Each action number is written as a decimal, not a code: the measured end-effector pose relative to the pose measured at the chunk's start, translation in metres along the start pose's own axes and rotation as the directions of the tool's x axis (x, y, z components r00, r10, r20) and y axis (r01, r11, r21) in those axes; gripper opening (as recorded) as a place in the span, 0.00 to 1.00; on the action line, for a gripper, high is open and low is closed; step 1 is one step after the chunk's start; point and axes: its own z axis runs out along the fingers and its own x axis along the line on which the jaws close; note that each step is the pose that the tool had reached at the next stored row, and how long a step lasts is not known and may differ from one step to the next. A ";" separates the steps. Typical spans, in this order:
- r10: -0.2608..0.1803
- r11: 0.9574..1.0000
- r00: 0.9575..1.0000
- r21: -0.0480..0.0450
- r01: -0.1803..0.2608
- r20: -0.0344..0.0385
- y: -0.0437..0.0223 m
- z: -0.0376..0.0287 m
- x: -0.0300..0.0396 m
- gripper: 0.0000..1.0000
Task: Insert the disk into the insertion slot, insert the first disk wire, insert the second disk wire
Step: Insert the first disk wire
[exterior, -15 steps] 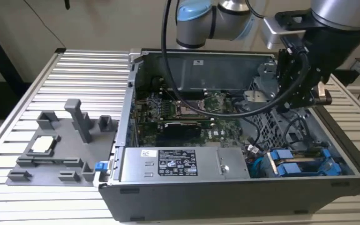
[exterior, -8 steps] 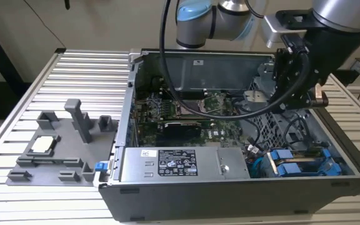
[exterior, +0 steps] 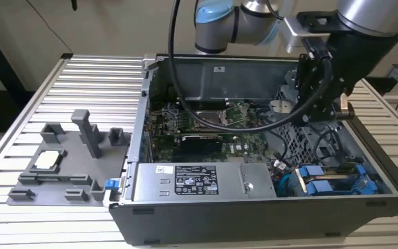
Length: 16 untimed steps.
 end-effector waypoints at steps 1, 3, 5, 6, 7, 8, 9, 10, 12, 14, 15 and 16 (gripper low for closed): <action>0.000 1.000 1.000 0.001 0.000 0.003 0.0031 0.0004 0.0001 0.27; -0.001 1.000 1.000 0.008 0.001 0.011 0.0084 0.0015 0.0003 0.27; -0.003 1.000 1.000 0.017 0.003 0.021 0.0117 0.0029 0.0004 0.27; -0.005 1.000 1.000 0.022 0.004 0.027 0.0128 0.0034 0.0005 0.27; -0.007 1.000 0.999 0.029 0.006 0.031 0.0132 0.0038 0.0005 0.27; -0.009 0.999 0.999 0.037 0.008 0.035 0.0133 0.0041 0.0006 0.27; -0.012 0.999 0.999 0.046 0.011 0.039 0.0133 0.0043 0.0009 0.27; -0.016 0.999 0.999 0.053 0.014 0.040 0.0133 0.0045 0.0012 0.27; -0.019 0.998 0.999 0.055 0.017 0.040 0.0133 0.0052 0.0021 0.27; -0.022 0.998 0.999 0.055 0.020 0.040 0.0133 0.0064 0.0025 0.27; -0.026 0.998 0.999 0.054 0.024 0.040 0.0134 0.0073 0.0026 0.27; -0.031 0.998 0.999 0.054 0.029 0.040 0.0134 0.0079 0.0027 0.27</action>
